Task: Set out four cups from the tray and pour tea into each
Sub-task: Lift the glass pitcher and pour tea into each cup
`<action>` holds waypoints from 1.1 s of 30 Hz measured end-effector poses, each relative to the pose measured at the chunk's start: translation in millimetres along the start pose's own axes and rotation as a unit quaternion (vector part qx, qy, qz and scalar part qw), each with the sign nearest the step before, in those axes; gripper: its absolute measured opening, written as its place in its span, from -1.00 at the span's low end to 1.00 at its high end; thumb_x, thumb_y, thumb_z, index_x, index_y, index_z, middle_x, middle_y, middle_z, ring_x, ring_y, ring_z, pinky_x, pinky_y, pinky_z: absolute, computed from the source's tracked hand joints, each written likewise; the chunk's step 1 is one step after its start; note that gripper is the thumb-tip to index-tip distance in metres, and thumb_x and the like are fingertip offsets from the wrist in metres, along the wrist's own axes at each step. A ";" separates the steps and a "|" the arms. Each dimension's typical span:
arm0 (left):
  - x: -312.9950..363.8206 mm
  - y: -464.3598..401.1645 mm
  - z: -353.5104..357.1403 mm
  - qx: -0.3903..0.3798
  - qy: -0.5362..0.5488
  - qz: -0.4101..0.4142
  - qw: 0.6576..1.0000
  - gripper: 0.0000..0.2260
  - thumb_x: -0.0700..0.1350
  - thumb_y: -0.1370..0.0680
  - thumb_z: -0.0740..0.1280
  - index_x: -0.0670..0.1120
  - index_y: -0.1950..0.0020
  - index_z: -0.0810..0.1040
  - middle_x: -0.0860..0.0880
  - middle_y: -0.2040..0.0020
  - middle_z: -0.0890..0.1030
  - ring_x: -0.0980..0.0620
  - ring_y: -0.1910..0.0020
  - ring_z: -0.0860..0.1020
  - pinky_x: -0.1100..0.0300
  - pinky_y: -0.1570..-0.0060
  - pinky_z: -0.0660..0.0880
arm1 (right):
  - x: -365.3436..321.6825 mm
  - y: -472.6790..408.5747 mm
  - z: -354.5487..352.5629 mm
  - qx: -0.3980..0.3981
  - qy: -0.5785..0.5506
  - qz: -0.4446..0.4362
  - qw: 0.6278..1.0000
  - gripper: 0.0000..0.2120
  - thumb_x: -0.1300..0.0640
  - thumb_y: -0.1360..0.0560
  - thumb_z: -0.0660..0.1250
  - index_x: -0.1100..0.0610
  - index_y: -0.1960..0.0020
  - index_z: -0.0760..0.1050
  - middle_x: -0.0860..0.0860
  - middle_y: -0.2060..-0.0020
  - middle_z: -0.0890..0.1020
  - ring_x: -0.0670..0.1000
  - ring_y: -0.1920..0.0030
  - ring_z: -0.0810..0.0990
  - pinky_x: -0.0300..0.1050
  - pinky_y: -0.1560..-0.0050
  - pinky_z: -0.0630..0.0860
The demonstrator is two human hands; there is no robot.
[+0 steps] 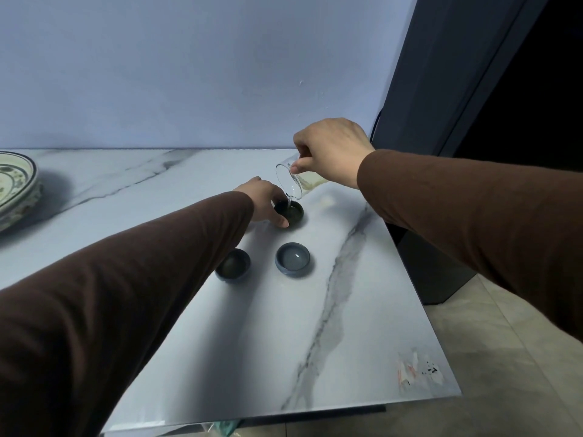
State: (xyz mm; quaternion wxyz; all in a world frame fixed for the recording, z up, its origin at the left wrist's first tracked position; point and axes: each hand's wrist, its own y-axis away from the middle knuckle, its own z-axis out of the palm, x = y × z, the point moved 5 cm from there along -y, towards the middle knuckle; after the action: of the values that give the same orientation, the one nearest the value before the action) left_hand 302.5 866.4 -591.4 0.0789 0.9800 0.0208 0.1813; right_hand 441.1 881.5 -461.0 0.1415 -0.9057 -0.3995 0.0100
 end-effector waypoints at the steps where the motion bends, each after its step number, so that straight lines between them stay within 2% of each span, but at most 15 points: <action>1: 0.0 0.3 -0.1 -0.001 0.000 -0.001 1.000 -0.58 0.19 -0.26 0.53 0.15 -0.07 0.59 0.05 0.05 0.47 -0.01 -0.21 0.34 0.00 -0.19 0.44 | 4.5 1.3 1.8 -0.001 -0.014 0.015 1.000 -0.66 -0.18 -0.45 0.39 0.05 0.22 0.40 -0.03 0.29 0.49 0.11 0.18 0.44 -0.09 0.21 0.23; 4: -0.8 0.3 0.7 -0.004 0.000 0.000 1.000 -0.56 0.19 -0.27 0.52 0.16 -0.11 0.58 0.02 -0.05 0.53 -0.01 -0.24 0.34 0.00 -0.19 0.43 | 24.2 7.7 12.1 -0.008 -0.080 0.083 0.993 -0.65 -0.21 -0.44 0.41 0.03 0.25 0.41 -0.04 0.27 0.51 0.09 0.15 0.47 -0.11 0.20 0.24; 8: 0.4 4.1 2.1 -0.003 -0.014 -0.006 1.000 -0.40 0.20 -0.30 0.50 0.11 -0.31 0.50 0.05 -0.08 0.51 -0.03 -0.28 0.34 0.04 -0.19 0.41 | 49.5 19.0 28.3 -0.036 -0.193 0.189 0.962 -0.59 -0.27 -0.40 0.42 0.02 0.32 0.41 -0.08 0.27 0.55 0.04 0.13 0.50 -0.12 0.23 0.27; 11: 3.8 13.2 -0.1 0.014 -0.052 0.014 0.998 -0.24 0.19 -0.34 0.49 0.04 -0.47 0.32 0.03 -0.29 0.50 -0.06 -0.31 0.32 0.01 -0.24 0.39 | 57.2 29.2 31.0 -0.034 -0.256 0.231 0.938 -0.57 -0.27 -0.39 0.43 0.05 0.34 0.41 -0.11 0.39 0.49 -0.01 0.27 0.46 -0.13 0.35 0.25; 13: 4.5 24.1 -6.7 0.066 -0.038 0.027 0.997 -0.27 0.15 -0.35 0.50 0.03 -0.46 0.34 0.00 -0.29 0.49 -0.07 -0.28 0.34 0.01 -0.22 0.40 | 57.9 36.1 27.8 -0.026 -0.287 0.241 0.927 -0.57 -0.26 -0.37 0.45 0.06 0.35 0.42 -0.09 0.45 0.45 -0.04 0.37 0.41 -0.12 0.39 0.23; 16: 8.6 46.7 -12.8 0.121 -0.027 0.060 0.990 -0.43 0.12 -0.37 0.48 0.03 -0.33 0.45 0.00 -0.20 0.53 -0.05 -0.19 0.35 0.05 -0.14 0.40 | 51.3 46.2 17.8 -0.025 -0.284 0.226 0.931 -0.58 -0.26 -0.36 0.46 0.06 0.34 0.44 -0.10 0.44 0.47 -0.07 0.38 0.40 -0.13 0.39 0.23; 20: 14.1 74.2 -3.8 0.087 -0.037 0.086 0.992 -0.55 0.19 -0.38 0.45 0.08 -0.22 0.53 0.05 -0.11 0.55 0.03 -0.06 0.30 0.09 -0.10 0.38 | 37.1 60.6 6.2 -0.038 -0.250 0.184 0.950 -0.58 -0.28 -0.35 0.46 0.04 0.33 0.45 -0.11 0.40 0.52 -0.10 0.34 0.45 -0.15 0.37 0.26; 27: 25.9 99.8 16.4 0.009 -0.085 0.089 0.992 -0.42 0.31 -0.32 0.42 0.10 -0.28 0.53 0.11 -0.17 0.57 -0.02 -0.18 0.34 0.02 -0.19 0.38 | 6.1 79.7 -3.8 -0.048 -0.156 0.092 0.982 -0.58 -0.26 -0.38 0.44 0.07 0.32 0.43 -0.06 0.35 0.54 0.05 0.22 0.49 -0.09 0.25 0.31; 30: 30.4 102.2 21.1 0.001 -0.095 0.088 0.992 -0.40 0.31 -0.31 0.44 0.10 -0.29 0.53 0.09 -0.18 0.58 -0.03 -0.18 0.35 0.00 -0.19 0.39 | -6.5 84.2 -7.6 -0.044 -0.120 0.053 0.990 -0.63 -0.22 -0.39 0.43 0.08 0.24 0.48 -0.02 0.27 0.60 0.07 0.18 0.51 -0.08 0.22 0.33; 33: 33.9 102.6 22.5 0.001 -0.100 0.092 0.991 -0.43 0.28 -0.31 0.46 0.09 -0.26 0.55 0.10 -0.17 0.58 -0.04 -0.16 0.36 -0.01 -0.16 0.40 | -18.3 86.8 -9.1 -0.044 -0.087 0.023 0.995 -0.63 -0.21 -0.40 0.43 0.07 0.26 0.44 -0.02 0.30 0.58 0.09 0.19 0.50 -0.09 0.26 0.26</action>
State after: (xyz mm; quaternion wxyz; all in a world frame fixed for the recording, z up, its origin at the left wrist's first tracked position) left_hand 343.5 764.1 -583.6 0.0626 0.9911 -0.0775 0.0889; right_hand 492.3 810.3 -476.9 0.0663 -0.9158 -0.3890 0.0743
